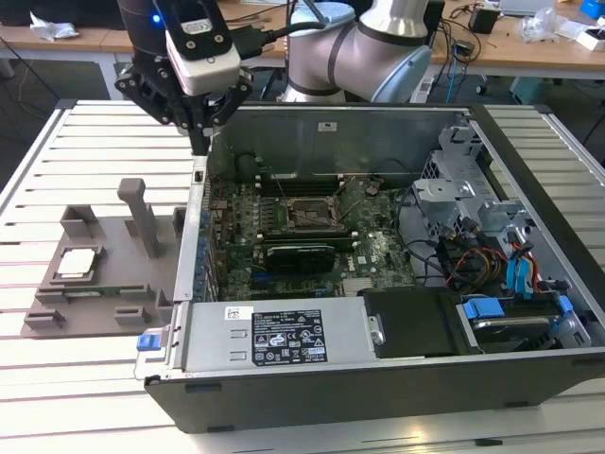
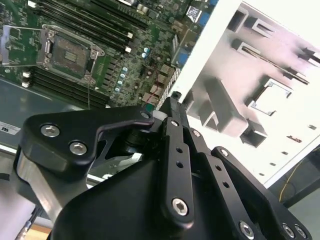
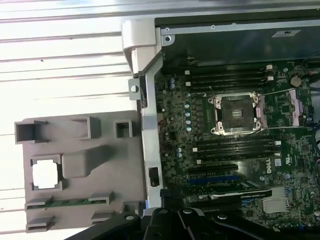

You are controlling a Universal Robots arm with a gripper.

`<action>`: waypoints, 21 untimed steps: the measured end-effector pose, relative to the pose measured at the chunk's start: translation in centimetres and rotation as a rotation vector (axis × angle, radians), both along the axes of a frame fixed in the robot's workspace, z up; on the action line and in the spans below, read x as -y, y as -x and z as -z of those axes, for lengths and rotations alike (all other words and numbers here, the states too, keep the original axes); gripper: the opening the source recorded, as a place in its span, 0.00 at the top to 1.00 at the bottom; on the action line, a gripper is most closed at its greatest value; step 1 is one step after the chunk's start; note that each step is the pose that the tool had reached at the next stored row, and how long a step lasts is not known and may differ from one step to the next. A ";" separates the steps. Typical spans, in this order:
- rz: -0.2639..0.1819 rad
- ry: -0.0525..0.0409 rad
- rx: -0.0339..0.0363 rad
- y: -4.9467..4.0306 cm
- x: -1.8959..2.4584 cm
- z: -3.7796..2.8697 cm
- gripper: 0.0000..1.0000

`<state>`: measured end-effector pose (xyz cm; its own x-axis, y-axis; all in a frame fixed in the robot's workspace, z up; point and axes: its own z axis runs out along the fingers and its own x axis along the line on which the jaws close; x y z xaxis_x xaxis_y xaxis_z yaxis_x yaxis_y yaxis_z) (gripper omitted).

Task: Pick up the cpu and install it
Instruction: 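Reach for the cpu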

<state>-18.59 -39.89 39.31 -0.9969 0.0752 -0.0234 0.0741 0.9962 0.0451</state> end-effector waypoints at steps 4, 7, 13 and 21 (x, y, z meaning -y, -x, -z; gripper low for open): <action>0.000 0.0000 0.0000 1.23 0.00 0.01 0.90; 0.000 0.0000 0.0000 2.29 0.00 0.02 0.90; 0.000 0.0000 0.0000 3.58 0.00 0.03 0.90; 0.000 0.0000 0.0001 5.78 0.00 0.05 0.90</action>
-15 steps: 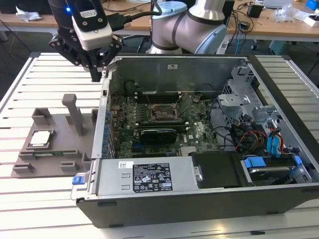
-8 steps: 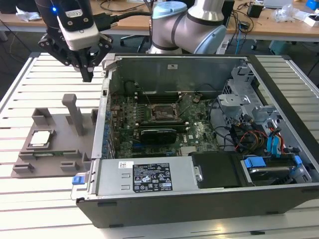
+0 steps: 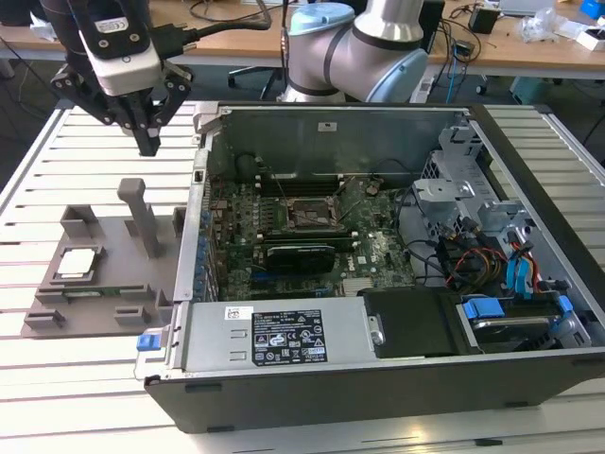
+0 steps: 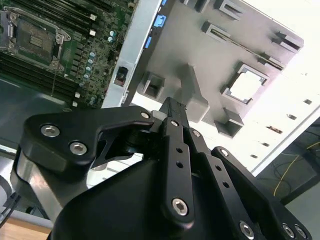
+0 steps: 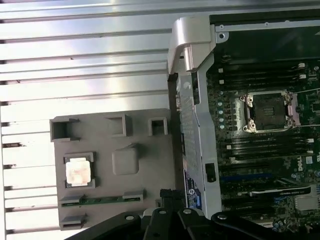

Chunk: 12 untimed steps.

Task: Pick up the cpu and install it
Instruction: 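Reach for the cpu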

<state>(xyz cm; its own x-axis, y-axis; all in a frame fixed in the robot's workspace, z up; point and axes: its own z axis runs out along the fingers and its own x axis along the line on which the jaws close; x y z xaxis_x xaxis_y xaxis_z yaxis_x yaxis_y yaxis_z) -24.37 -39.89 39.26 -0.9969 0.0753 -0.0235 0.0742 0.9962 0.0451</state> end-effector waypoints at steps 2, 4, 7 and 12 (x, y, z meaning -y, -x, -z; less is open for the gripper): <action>0.000 0.0001 -0.0001 0.67 0.00 0.00 0.90; 0.000 0.0000 0.0000 1.28 0.00 0.01 0.90; 0.000 0.0000 -0.0001 2.04 0.00 0.02 0.90; 0.000 0.0000 -0.0001 3.06 0.00 0.03 0.90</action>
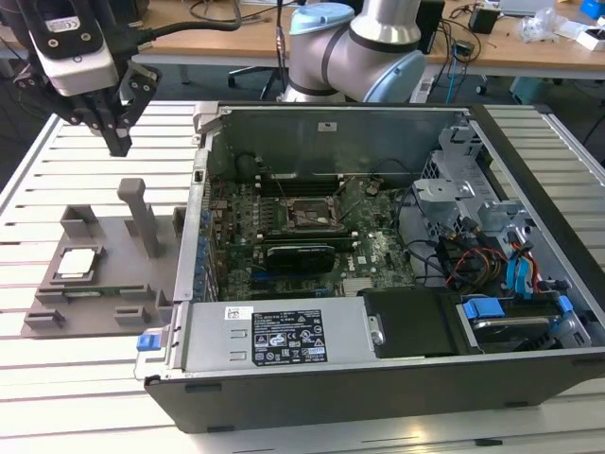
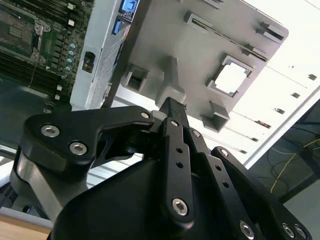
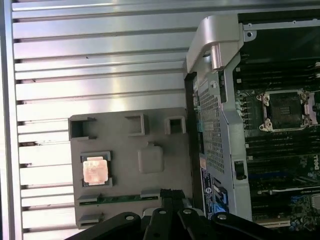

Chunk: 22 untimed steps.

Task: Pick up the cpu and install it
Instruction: 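Reach for the cpu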

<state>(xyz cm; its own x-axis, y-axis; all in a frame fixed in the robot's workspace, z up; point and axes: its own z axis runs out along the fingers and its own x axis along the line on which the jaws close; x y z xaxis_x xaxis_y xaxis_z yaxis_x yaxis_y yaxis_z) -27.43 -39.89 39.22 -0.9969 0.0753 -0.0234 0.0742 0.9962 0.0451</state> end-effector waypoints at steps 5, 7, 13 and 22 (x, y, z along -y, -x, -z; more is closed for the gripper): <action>0.000 0.0000 0.0001 2.02 0.00 0.03 0.90; 0.000 0.0000 0.0000 2.36 0.00 0.04 0.90; 0.000 0.0000 0.0000 3.46 0.00 0.05 0.90; 0.000 0.0000 0.0000 4.91 0.00 0.08 0.90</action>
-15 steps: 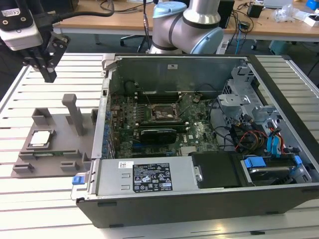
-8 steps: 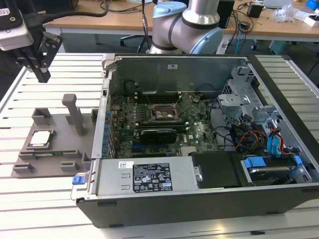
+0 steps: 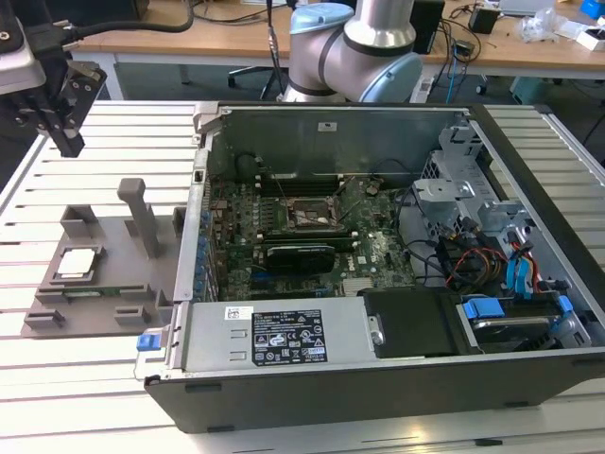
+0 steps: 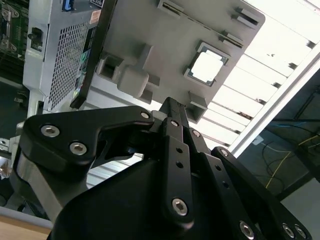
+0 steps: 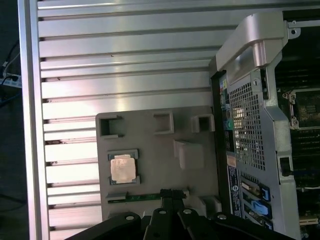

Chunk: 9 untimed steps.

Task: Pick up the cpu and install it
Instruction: 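Reach for the cpu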

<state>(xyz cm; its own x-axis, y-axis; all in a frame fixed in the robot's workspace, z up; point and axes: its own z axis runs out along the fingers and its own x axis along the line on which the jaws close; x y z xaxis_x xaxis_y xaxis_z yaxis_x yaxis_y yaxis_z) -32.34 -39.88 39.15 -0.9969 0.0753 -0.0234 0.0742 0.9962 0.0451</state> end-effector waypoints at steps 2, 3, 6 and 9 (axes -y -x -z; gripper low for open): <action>0.000 0.0001 0.0000 0.36 0.00 0.00 0.90; 0.000 0.0000 0.0000 0.62 0.00 0.01 0.90; 0.000 0.0000 -0.0001 1.13 0.00 0.01 0.90; 0.000 0.0000 -0.0001 1.68 0.00 0.01 0.90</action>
